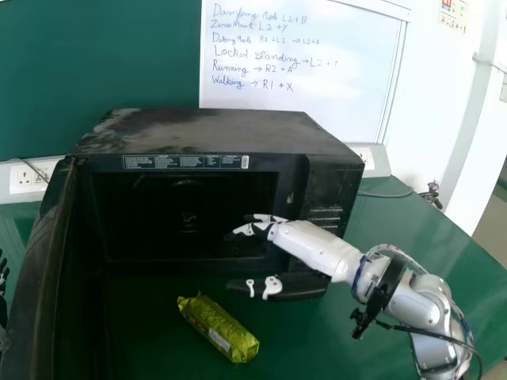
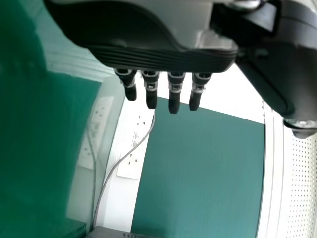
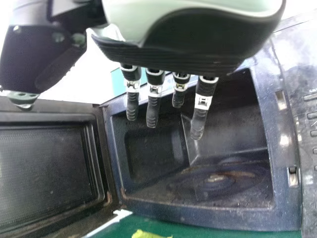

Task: Put biscuit inside oven

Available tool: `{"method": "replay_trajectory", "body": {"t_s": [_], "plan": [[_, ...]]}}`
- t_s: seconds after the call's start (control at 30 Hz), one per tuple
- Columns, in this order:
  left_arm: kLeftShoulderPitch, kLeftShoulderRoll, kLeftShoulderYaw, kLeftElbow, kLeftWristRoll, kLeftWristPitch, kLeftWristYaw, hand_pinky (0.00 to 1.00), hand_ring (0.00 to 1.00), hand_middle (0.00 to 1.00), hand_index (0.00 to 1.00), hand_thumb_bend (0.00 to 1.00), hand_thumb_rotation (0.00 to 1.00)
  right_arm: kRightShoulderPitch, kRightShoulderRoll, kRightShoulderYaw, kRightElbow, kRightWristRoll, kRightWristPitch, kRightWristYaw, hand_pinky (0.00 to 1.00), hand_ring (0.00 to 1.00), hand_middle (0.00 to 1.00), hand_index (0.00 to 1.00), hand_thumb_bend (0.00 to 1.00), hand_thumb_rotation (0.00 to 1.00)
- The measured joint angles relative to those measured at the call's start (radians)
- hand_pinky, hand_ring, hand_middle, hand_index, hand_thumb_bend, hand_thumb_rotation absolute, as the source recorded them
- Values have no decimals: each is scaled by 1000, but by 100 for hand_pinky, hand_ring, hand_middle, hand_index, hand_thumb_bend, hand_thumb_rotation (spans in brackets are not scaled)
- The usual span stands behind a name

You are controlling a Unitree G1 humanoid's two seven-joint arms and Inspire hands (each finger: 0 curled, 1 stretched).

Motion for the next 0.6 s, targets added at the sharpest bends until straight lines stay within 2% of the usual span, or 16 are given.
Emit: {"method": "replay_trajectory", "body": {"t_s": [0.3, 0.6], "plan": [[4, -10, -2, -27, 0, 11, 14, 83, 89, 91, 97, 100, 75, -19, -30, 24, -32, -33, 19, 36, 73, 82, 86, 87, 94, 53], [14, -16, -7, -53, 8, 19, 27, 83, 89, 91, 97, 99, 75, -59, -59, 62, -107, -87, 107, 119, 78, 85, 87, 88, 95, 57]]}}
